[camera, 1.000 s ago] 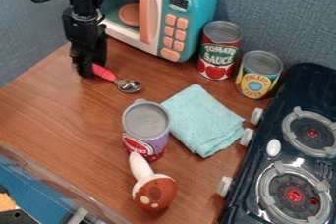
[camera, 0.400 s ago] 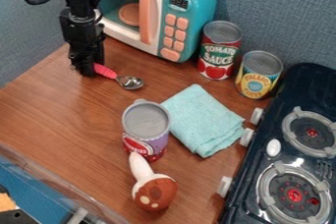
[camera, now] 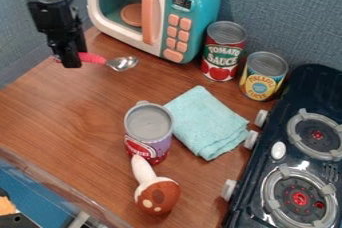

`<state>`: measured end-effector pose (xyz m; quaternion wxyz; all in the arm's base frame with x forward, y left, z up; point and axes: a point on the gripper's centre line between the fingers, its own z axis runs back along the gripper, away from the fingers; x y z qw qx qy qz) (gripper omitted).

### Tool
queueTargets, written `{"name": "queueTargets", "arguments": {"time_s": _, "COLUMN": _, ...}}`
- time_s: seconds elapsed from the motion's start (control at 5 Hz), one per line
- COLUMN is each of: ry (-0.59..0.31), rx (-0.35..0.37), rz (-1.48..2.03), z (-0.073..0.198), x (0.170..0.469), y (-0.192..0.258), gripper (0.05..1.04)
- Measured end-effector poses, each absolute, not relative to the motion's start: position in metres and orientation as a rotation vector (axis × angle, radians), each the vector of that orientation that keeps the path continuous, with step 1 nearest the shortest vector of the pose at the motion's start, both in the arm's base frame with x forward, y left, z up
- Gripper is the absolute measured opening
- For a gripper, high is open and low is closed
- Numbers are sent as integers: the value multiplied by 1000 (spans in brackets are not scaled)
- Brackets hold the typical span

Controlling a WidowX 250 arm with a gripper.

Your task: Move orange spoon and place it on left corner of the table

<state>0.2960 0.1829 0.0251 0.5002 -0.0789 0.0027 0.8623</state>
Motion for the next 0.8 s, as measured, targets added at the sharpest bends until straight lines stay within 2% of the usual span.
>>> {"name": "queueTargets", "arguments": {"time_s": 0.2, "ry": -5, "rx": -275, "rz": 2339, "z": 46, "x": 278, "y": 191, "gripper": 411}}
{"name": "queueTargets", "arguments": {"time_s": 0.4, "ry": 55, "rx": -317, "rz": 2592, "z": 48, "x": 263, "y": 191, "gripper": 411}}
{"name": "queueTargets", "arguments": {"time_s": 0.6, "ry": 84, "rx": -285, "rz": 2852, "z": 43, "x": 256, "y": 192, "gripper": 411}}
{"name": "queueTargets", "arguments": {"time_s": 0.8, "ry": 170, "rx": -300, "rz": 3090, "z": 38, "x": 251, "y": 195, "gripper": 411}}
